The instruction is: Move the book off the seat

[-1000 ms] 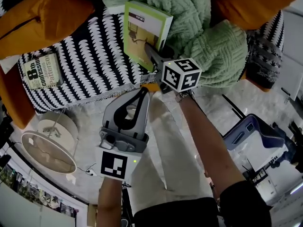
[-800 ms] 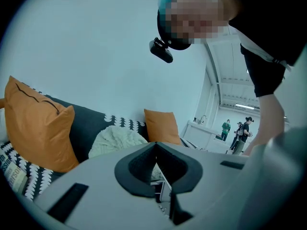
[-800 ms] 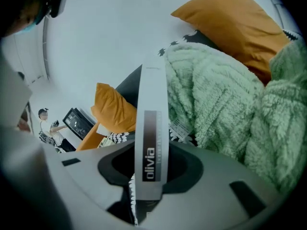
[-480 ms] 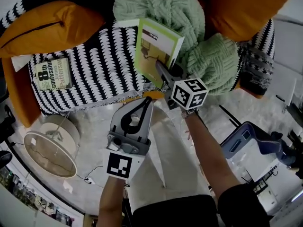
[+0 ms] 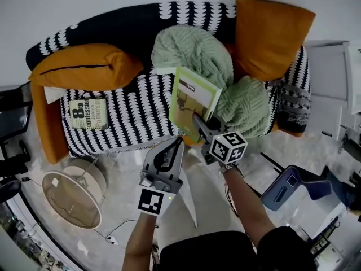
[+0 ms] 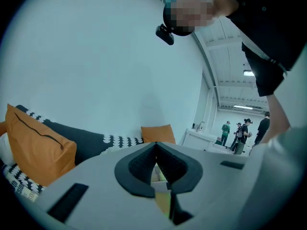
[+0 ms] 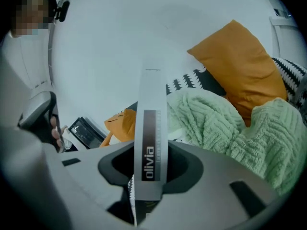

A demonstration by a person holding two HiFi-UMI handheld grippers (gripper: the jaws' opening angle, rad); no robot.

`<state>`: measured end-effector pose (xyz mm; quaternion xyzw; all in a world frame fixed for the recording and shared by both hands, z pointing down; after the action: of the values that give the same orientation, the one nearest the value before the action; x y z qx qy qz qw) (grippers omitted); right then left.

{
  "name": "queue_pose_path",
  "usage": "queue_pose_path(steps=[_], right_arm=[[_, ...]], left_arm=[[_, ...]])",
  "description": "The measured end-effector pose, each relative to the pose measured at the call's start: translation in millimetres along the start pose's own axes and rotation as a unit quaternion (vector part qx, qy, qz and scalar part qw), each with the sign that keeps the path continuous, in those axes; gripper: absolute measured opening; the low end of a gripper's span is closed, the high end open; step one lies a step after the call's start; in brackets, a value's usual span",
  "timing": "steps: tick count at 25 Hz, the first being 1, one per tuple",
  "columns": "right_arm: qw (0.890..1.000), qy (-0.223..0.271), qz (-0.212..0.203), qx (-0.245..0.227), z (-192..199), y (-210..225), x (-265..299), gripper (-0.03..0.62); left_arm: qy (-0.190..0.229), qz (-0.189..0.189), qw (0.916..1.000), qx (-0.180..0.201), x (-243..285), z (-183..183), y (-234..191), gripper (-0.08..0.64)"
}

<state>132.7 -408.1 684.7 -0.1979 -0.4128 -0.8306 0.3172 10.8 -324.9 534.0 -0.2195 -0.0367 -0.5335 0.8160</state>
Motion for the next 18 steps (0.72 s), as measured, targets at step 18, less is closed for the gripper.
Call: queue_pose_path(steps=[18], right_arm=[[0.997,0.006,-0.063,-0.043,-29.9,-152.1,-100.1,0.135]], left_arm=[[0.026,0.02,0.9994,-0.005,-93.3,-90.4,40.4,0.011]])
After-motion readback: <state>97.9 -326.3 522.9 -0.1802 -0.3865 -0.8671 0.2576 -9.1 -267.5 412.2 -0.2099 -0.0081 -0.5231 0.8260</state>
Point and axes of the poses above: the fingertips, and each gripper's own axes: x forward along the fingers, y to its right, z out of its underside, the point moved 5 cm from there along -x, backward along the fingers, and after that the axes turned 6 degrees about -y, right-handed, at the moved point
